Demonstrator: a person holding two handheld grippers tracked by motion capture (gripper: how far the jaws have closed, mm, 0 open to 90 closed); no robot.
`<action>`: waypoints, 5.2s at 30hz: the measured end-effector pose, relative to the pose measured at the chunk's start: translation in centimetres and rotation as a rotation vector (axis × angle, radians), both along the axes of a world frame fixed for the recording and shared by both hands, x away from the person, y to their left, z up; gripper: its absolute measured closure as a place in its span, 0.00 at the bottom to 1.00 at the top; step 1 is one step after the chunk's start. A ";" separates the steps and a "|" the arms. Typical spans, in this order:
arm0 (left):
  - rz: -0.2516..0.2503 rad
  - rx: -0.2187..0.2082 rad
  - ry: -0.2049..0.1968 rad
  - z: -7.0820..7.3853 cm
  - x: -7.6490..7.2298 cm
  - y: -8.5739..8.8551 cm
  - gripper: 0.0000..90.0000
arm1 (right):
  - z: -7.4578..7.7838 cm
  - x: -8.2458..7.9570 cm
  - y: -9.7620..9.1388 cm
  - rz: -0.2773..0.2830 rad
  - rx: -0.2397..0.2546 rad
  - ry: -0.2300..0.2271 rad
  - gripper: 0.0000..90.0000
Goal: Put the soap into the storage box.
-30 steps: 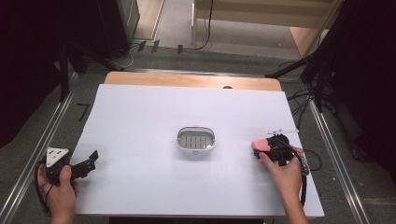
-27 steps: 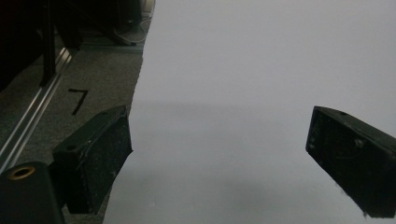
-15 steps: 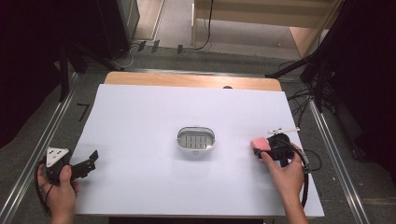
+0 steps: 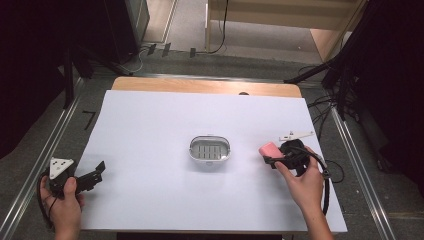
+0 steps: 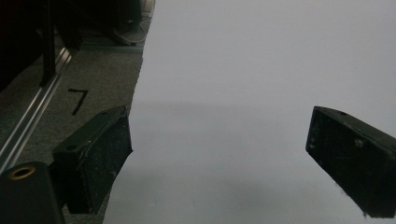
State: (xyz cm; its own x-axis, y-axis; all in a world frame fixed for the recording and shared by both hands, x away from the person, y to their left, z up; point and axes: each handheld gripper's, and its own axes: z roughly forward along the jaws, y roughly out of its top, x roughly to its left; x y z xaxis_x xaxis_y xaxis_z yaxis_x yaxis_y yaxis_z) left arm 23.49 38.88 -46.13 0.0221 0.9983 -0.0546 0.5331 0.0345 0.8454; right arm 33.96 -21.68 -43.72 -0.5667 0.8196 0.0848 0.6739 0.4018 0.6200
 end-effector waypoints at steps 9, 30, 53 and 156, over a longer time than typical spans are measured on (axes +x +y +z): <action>0.000 0.000 0.000 0.0 0.0 0.0 0.08 | 0.8 0.3 1.8 0.111 -0.009 -0.031 0.43; 0.001 -0.002 -0.003 0.0 0.0 0.0 0.08 | 2.6 0.9 4.5 0.303 -0.016 -0.097 0.43; 0.000 -0.002 -0.001 0.0 0.0 0.0 0.08 | 4.4 2.1 8.4 0.481 0.002 -0.134 0.43; -0.001 -0.004 0.002 0.0 0.1 0.0 0.08 | 0.9 1.7 5.4 0.389 0.132 -0.175 0.21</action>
State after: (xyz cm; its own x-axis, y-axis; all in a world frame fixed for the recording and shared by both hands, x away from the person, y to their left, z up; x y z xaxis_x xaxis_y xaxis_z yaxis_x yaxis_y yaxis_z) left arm 23.58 38.89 -46.17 0.0233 0.9980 -0.0591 0.5347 0.0376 0.8442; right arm 35.65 -16.31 -42.78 -0.8456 0.5314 0.0502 0.3691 0.5142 0.7742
